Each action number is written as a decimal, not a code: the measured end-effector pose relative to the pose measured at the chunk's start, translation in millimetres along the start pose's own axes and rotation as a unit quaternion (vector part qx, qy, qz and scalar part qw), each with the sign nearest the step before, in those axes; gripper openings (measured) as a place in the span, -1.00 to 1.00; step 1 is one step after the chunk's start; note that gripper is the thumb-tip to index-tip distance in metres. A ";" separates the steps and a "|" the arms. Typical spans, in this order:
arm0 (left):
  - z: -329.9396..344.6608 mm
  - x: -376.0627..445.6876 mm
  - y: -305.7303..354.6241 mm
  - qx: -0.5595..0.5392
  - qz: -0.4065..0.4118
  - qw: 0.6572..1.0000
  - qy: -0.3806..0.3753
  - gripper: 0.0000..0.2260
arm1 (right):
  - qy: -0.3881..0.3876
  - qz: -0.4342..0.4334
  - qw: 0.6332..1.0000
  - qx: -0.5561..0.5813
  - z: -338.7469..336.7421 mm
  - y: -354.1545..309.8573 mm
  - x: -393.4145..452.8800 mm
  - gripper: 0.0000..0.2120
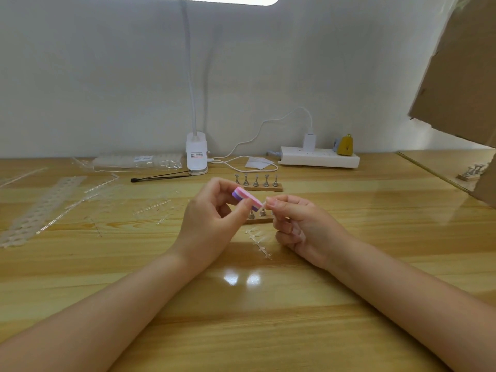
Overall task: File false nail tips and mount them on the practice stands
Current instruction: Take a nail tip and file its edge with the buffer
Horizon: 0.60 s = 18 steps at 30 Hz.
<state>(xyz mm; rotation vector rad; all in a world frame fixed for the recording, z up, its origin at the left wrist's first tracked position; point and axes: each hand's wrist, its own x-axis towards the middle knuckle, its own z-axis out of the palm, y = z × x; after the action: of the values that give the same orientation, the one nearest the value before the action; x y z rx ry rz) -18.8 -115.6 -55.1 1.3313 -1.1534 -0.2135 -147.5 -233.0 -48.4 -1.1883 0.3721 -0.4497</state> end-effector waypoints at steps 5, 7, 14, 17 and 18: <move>0.6 -0.4 -1.2 0.029 -0.013 0.999 -0.026 -0.83 | 0.004 0.002 1.000 -0.008 -0.9 -0.1 -0.8 -0.86; 1.0 -1.1 -4.3 0.040 -0.012 0.997 -0.060 -0.86 | -0.001 -0.001 1.000 -0.011 -0.4 0.0 -0.9 -0.85; 1.8 -1.8 1.9 -0.001 -0.005 1.000 -0.010 -0.83 | -0.005 -0.007 1.000 -0.005 -0.9 0.6 1.3 -0.93; 1.2 -1.0 1.6 -0.014 -0.023 0.999 -0.025 -0.84 | -0.001 -0.006 1.000 -0.004 -1.3 0.8 1.0 -0.95; 3.2 -2.2 0.5 -0.002 -0.028 0.998 -0.060 -0.85 | -0.004 -0.006 1.000 -0.011 -1.4 1.1 0.4 -0.92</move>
<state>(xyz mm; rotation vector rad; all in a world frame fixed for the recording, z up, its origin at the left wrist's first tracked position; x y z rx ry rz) -22.5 -116.0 -56.4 1.3624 -1.2157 -0.3399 -147.7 -234.0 -49.9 -1.2143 0.3639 -0.4514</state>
